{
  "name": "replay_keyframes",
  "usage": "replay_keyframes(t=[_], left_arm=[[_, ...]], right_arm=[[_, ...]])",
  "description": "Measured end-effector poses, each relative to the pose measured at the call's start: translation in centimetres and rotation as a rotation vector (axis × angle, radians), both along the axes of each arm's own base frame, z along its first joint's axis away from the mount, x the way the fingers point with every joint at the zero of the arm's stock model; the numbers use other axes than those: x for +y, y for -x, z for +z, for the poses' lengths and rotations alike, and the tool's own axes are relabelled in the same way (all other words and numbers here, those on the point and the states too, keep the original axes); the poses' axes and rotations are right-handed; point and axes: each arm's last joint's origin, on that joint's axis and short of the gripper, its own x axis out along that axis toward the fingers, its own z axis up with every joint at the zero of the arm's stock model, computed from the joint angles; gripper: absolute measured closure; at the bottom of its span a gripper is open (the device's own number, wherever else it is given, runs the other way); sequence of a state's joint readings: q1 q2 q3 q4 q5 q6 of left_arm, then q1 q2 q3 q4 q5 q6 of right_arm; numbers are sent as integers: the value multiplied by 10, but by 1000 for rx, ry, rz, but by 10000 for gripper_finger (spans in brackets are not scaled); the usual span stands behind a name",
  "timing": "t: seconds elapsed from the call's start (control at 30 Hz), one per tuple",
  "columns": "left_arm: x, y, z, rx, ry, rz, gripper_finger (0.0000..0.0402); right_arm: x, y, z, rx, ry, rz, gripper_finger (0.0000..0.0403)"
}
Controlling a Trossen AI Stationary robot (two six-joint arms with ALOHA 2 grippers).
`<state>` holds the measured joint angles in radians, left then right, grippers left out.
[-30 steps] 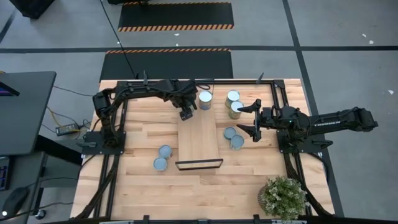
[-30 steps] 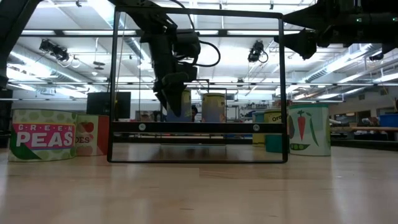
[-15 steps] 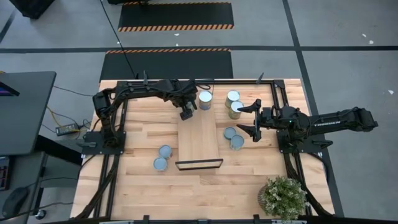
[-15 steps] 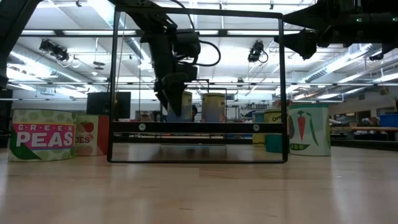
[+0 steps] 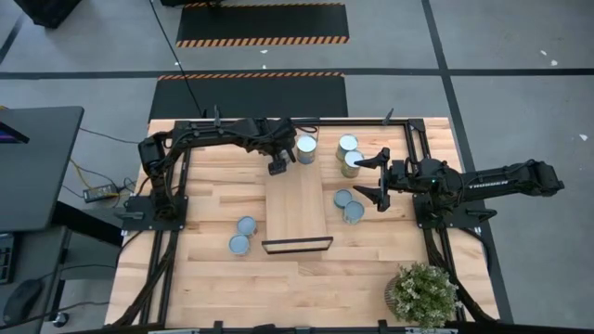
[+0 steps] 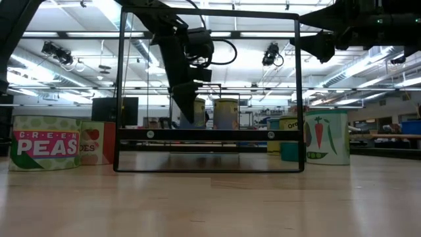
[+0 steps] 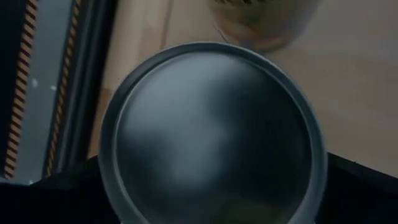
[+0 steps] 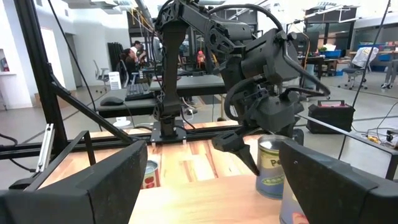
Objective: Pick and place cans onto a shelf
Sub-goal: Put the canned peas on the shelf
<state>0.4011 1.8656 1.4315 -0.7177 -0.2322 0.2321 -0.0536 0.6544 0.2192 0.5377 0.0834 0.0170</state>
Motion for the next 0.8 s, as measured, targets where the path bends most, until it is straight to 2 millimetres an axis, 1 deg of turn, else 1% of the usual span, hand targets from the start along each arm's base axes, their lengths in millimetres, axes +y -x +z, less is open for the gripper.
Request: replay_keyframes(t=[0.27, 0.5, 0.8], left_arm=[[-1, -1, 1, -9, -13, 5, 8], [-8, 7, 1, 81, 17, -23, 8], [-11, 11, 9, 77, 18, -28, 8]], right_arm=[[0, 0, -1, 9, 1, 0, 31], [0, 0, -1, 16, 2, -1, 31], [0, 0, -2, 16, 0, -5, 31]])
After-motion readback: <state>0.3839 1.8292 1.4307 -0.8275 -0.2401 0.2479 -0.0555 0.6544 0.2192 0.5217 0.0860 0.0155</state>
